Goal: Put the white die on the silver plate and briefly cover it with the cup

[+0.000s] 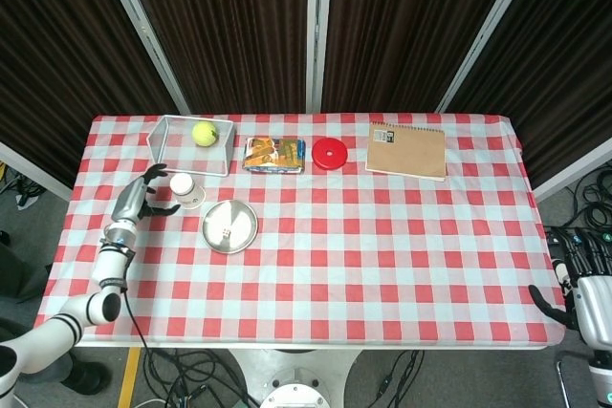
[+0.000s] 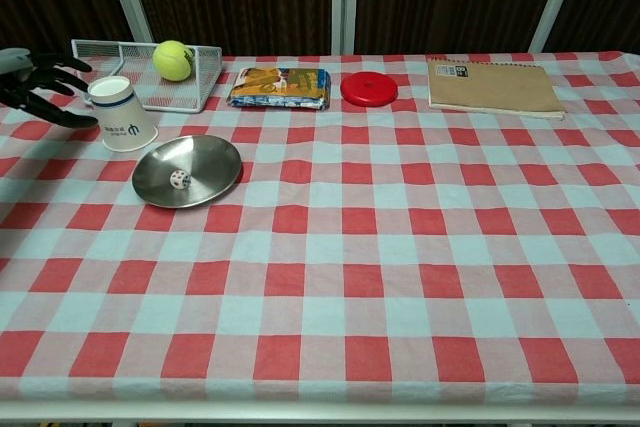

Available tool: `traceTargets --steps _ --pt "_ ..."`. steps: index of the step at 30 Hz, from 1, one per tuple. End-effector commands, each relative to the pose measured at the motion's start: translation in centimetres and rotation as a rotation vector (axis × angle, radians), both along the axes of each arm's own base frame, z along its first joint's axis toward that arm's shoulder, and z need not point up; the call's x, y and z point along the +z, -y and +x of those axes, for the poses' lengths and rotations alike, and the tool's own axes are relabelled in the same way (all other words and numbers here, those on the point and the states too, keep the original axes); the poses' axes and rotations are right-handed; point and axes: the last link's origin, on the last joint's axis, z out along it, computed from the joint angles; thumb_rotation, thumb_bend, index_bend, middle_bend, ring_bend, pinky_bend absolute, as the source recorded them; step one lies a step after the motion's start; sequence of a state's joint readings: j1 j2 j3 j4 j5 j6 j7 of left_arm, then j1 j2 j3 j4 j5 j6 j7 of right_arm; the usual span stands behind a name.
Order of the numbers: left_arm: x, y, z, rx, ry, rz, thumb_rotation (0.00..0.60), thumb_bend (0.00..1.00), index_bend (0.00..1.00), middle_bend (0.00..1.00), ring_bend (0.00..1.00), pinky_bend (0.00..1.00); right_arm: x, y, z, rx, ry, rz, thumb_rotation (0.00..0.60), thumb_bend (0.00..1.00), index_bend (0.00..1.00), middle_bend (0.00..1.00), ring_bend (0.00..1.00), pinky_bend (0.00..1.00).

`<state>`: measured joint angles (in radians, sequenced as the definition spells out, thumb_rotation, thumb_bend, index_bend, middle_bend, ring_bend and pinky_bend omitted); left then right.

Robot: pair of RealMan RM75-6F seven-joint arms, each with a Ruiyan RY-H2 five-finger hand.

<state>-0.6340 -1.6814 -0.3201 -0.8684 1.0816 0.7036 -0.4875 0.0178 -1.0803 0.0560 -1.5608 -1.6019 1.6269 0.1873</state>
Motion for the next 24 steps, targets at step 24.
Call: traceTargets --steps 24 --pt "2.0 1.4 2.5 -0.16 0.094 0.018 0.6 0.3 0.51 0.4 0.22 0.3 -0.3 0.5 0.4 0.018 -0.012 0.017 0.6 0.17 0.04 0.13 0.0 0.0"
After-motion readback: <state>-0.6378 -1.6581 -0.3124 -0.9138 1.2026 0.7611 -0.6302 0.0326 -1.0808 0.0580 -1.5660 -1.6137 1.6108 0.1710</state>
